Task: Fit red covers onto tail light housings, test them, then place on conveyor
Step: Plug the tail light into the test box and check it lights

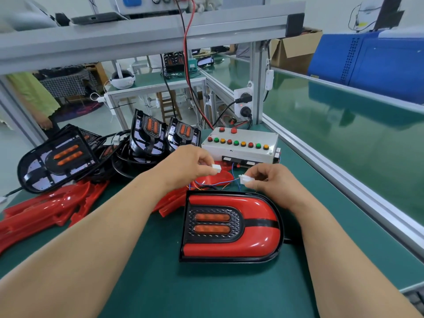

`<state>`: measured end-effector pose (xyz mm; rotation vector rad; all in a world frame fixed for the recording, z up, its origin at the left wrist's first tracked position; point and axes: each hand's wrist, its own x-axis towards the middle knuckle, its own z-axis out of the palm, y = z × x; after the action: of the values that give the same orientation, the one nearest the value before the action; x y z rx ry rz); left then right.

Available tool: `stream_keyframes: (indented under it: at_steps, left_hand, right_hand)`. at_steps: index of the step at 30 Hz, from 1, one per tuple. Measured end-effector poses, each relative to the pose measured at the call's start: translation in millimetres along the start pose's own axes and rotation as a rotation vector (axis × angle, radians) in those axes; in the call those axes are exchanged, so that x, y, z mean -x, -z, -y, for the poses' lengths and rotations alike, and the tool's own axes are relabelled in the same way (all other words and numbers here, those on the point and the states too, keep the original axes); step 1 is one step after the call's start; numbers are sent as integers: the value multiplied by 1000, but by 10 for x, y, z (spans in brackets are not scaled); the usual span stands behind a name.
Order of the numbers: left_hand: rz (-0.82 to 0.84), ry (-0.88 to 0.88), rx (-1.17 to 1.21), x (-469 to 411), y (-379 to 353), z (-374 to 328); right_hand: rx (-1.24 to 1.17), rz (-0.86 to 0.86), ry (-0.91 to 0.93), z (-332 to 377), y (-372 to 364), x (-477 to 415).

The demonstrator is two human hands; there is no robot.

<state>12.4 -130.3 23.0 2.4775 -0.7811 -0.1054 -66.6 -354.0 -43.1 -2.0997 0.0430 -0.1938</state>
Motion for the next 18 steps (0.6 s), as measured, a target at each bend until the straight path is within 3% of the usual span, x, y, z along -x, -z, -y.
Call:
stream_keyframes:
  at_steps: [11,18]
  left_hand:
    - [-178,94,71,281,-85,120]
    - [-439,304,260,976,-225,226]
  right_hand:
    - [174,91,-34,4,37,91]
    - [542,-96,-199,95,353,214]
